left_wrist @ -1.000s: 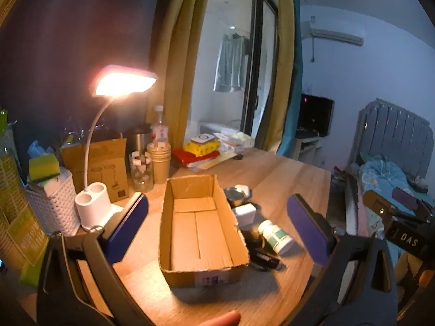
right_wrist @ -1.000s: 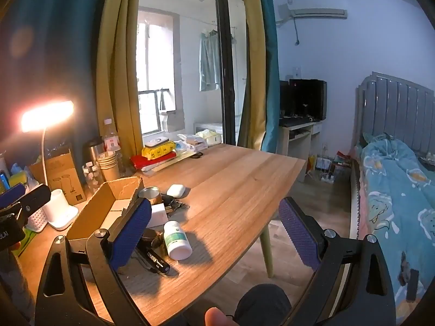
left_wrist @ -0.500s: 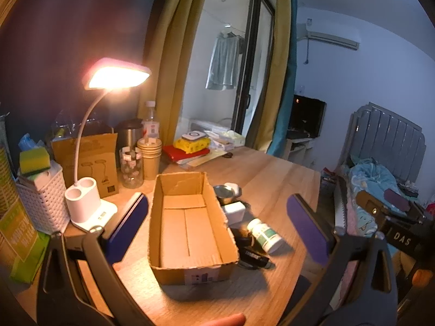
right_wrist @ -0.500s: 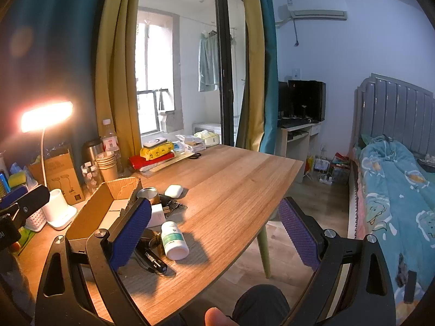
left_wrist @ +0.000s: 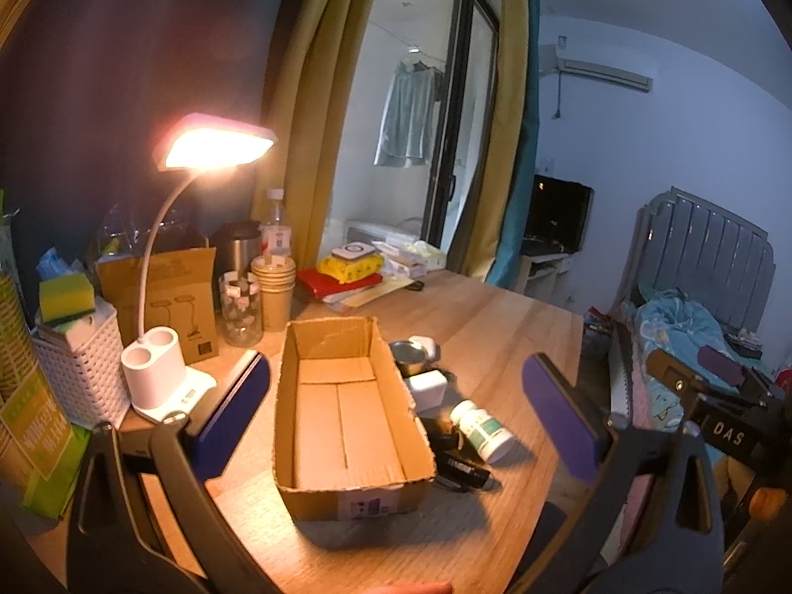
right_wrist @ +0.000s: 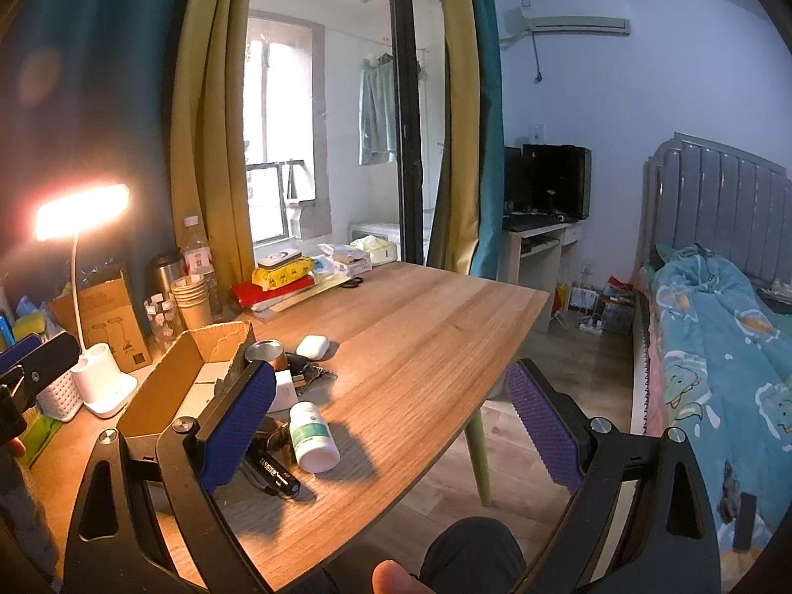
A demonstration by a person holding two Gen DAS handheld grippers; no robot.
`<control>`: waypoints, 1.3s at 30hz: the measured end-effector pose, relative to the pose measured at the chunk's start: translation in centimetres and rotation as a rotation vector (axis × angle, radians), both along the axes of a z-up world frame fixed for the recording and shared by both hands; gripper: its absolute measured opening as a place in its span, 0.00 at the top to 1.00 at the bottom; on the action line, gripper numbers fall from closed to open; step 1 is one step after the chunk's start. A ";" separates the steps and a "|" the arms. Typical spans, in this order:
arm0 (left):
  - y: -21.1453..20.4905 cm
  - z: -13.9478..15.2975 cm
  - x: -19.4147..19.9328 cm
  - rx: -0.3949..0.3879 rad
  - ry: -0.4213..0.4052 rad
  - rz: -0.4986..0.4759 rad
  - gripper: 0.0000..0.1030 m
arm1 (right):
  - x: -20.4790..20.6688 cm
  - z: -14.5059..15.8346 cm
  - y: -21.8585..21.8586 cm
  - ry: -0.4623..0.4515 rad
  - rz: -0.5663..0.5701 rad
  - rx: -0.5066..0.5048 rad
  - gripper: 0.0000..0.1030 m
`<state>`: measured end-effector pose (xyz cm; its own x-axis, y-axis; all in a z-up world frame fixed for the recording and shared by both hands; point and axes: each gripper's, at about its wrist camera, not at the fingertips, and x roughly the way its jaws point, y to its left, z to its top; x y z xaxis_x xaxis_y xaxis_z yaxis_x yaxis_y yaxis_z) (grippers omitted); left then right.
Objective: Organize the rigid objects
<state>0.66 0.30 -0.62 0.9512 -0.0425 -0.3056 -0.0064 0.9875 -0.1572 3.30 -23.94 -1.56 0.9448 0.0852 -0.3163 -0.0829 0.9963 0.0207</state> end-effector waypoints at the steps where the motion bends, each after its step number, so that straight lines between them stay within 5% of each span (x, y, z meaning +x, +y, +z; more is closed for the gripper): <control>1: 0.0 0.0 0.0 0.002 0.000 0.000 0.00 | 0.0 0.0 0.0 0.000 -0.001 -0.001 0.06; 39: -0.2 0.2 -0.1 0.015 0.000 -0.011 0.01 | 0.7 -0.7 -0.1 0.045 0.012 0.017 0.06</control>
<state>0.52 0.07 -0.41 0.9507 -0.0480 -0.3063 0.0041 0.9898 -0.1425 3.96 -24.01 -2.22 0.9287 0.1023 -0.3564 -0.0937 0.9947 0.0415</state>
